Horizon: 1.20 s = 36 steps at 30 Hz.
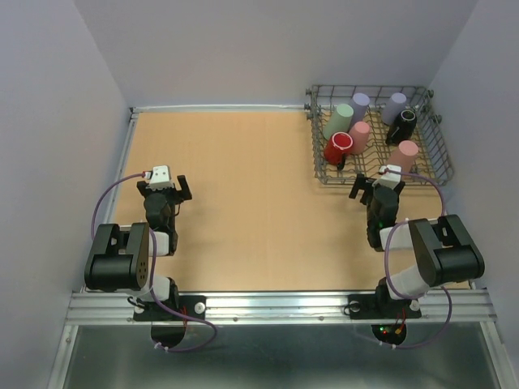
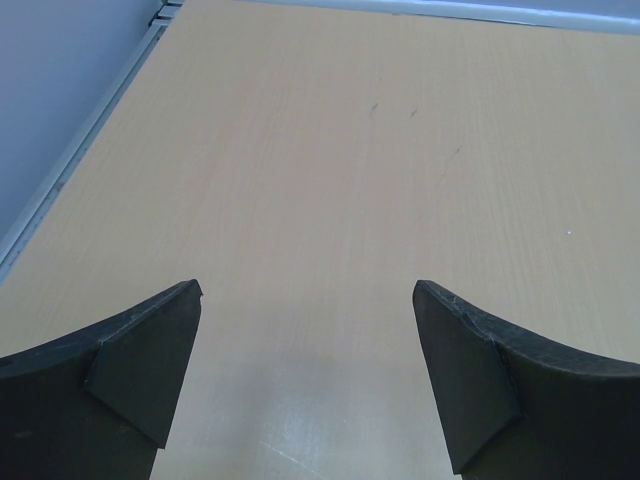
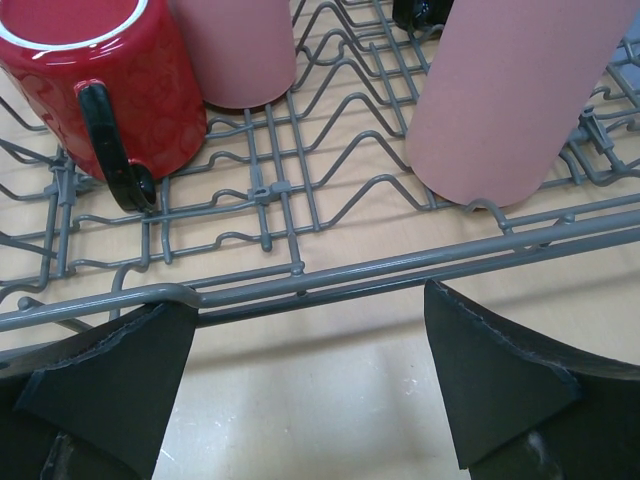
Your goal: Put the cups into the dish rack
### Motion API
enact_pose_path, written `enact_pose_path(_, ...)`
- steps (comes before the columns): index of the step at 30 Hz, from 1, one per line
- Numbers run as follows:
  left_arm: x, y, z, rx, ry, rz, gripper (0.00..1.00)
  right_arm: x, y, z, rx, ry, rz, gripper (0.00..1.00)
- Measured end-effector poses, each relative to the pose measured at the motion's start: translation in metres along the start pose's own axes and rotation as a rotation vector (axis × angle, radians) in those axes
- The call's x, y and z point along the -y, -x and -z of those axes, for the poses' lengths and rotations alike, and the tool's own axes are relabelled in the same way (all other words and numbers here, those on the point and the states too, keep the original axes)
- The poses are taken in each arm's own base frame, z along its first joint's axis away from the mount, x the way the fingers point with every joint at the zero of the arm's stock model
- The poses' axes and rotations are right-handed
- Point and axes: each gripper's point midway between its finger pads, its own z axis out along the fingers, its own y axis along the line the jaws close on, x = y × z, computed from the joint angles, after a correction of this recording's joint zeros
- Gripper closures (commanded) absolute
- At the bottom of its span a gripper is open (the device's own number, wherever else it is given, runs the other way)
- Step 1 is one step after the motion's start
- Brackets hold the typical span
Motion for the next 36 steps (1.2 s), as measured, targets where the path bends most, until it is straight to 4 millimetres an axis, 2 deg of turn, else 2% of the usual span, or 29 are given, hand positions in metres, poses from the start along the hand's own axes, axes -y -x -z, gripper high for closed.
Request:
enact_pose_path(12, 0.000, 0.000, 0.000, 0.000, 0.000, 0.000, 0.01, 0.000, 0.000, 0.000, 0.015, 0.004, 0.001, 0.00)
enact_pose_path(17, 0.000, 0.000, 0.000, 0.000, 0.000, 0.000, 0.01, 0.006, -0.009, 0.010, 0.050, 0.008, -0.034, 0.00)
enact_pose_path(36, 0.000, 0.000, 0.000, 0.001, 0.000, 0.000, 0.01, 0.007, -0.007, 0.009, 0.070, 0.004, -0.053, 0.00)
